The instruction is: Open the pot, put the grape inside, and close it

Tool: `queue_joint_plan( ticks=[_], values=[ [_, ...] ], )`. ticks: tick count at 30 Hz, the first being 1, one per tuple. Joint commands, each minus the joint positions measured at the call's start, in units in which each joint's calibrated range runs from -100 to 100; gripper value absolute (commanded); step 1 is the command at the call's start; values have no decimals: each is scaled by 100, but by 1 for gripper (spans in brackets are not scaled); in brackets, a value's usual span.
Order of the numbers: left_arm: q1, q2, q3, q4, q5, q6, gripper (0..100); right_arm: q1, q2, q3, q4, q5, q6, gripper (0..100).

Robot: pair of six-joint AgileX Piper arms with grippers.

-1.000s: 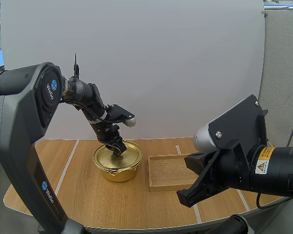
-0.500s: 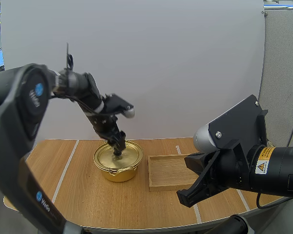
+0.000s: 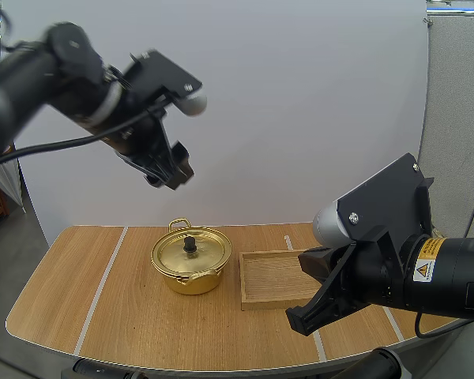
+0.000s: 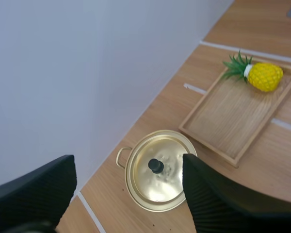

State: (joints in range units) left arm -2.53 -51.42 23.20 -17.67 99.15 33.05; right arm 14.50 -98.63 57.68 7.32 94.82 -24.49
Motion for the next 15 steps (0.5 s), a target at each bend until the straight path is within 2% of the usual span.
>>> queue_joint_plan(
  ticks=[1,7,15],
  values=[
    [7,-652,-41,-51,85,-312,100,-19,-39,13,-27,-105,4,0],
    [7,-1790,-3,28,85,-812,100,-19,-39,13,-27,-105,4,0],
    [26,-2727,12,116,85,-913,100,-96,-39,13,-27,-102,4,0]
  ],
)
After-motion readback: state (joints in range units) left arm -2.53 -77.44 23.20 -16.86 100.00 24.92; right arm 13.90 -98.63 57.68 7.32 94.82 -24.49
